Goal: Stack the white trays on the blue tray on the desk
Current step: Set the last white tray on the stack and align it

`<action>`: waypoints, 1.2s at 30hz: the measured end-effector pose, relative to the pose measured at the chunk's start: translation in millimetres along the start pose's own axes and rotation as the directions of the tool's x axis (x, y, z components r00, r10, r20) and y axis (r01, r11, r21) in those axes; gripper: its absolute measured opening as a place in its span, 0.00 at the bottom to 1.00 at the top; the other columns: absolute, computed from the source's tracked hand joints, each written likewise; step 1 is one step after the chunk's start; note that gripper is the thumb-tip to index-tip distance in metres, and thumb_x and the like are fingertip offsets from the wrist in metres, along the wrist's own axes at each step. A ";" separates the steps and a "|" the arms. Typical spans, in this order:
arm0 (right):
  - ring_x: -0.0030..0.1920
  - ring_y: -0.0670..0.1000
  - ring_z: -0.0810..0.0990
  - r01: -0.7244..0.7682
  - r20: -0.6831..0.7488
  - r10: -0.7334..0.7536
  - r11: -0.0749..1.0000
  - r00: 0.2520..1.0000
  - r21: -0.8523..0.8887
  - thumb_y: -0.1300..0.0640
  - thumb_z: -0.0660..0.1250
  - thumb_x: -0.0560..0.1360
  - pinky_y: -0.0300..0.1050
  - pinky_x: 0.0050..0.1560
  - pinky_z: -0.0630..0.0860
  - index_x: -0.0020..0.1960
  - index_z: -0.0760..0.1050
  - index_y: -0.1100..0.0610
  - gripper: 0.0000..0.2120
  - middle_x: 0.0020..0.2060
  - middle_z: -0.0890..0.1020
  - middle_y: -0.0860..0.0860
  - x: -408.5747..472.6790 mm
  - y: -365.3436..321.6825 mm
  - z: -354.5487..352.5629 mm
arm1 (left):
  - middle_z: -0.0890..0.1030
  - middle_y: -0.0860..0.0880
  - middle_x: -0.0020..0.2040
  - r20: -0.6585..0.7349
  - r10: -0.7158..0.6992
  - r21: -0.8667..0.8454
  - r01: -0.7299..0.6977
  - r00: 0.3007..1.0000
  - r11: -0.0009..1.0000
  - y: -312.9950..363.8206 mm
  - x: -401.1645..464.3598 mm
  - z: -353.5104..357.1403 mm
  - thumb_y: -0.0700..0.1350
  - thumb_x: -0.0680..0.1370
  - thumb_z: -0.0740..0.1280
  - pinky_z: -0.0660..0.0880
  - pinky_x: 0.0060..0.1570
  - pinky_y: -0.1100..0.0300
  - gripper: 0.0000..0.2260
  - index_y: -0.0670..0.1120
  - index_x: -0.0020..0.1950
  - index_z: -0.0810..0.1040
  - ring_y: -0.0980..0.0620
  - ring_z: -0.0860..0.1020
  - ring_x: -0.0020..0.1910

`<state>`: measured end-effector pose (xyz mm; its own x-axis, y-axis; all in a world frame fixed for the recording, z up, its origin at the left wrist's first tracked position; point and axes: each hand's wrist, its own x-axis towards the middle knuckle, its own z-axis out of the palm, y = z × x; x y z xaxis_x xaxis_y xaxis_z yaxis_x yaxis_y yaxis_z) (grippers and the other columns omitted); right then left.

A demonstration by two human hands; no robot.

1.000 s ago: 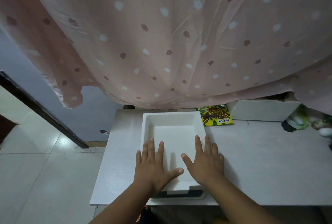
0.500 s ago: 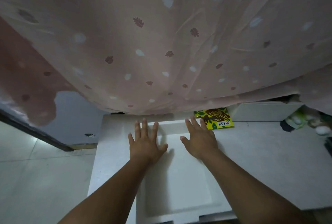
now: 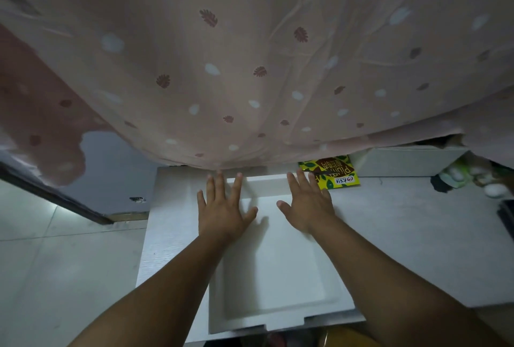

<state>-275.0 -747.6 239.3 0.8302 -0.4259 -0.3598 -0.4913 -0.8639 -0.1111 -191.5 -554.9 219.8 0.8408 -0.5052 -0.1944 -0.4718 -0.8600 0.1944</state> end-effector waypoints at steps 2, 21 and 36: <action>0.80 0.55 0.38 0.053 -0.076 -0.051 0.998 0.996 0.024 0.37 0.56 0.80 0.60 0.77 0.50 0.82 0.41 0.48 0.38 0.81 0.39 0.48 -13.2 1.7 0.2 | 0.41 0.45 0.82 -0.053 0.045 -0.018 -0.046 0.998 0.999 5.2 -7.1 -4.5 0.69 0.76 0.51 0.43 0.76 0.42 0.38 0.54 0.81 0.44 0.44 0.38 0.80; 0.52 0.51 0.80 0.210 -0.199 -0.145 0.910 0.969 0.358 0.53 0.62 0.79 0.46 0.51 0.79 0.60 0.78 0.48 0.12 0.54 0.83 0.48 -132.5 7.9 14.7 | 0.80 0.45 0.53 0.410 0.330 0.190 -0.434 0.850 0.881 84.3 -156.1 -39.7 0.53 0.71 0.75 0.76 0.47 0.52 0.20 0.45 0.58 0.78 0.44 0.78 0.50; 0.28 0.51 0.74 0.436 -0.504 -0.337 0.896 0.795 0.088 0.51 0.61 0.72 0.43 0.25 0.70 0.36 0.75 0.52 0.09 0.29 0.77 0.48 -220.2 20.6 75.2 | 0.66 0.48 0.29 0.310 0.402 0.279 -0.486 0.862 0.828 73.7 -168.4 -28.5 0.47 0.73 0.64 0.64 0.33 0.57 0.09 0.44 0.35 0.72 0.44 0.69 0.33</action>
<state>-487.7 -651.4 246.6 0.9585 -0.1829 0.2186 -0.1015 -0.9357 -0.3380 -360.3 -531.1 294.2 0.4529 -0.8031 -0.3872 -0.8736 -0.4864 -0.0131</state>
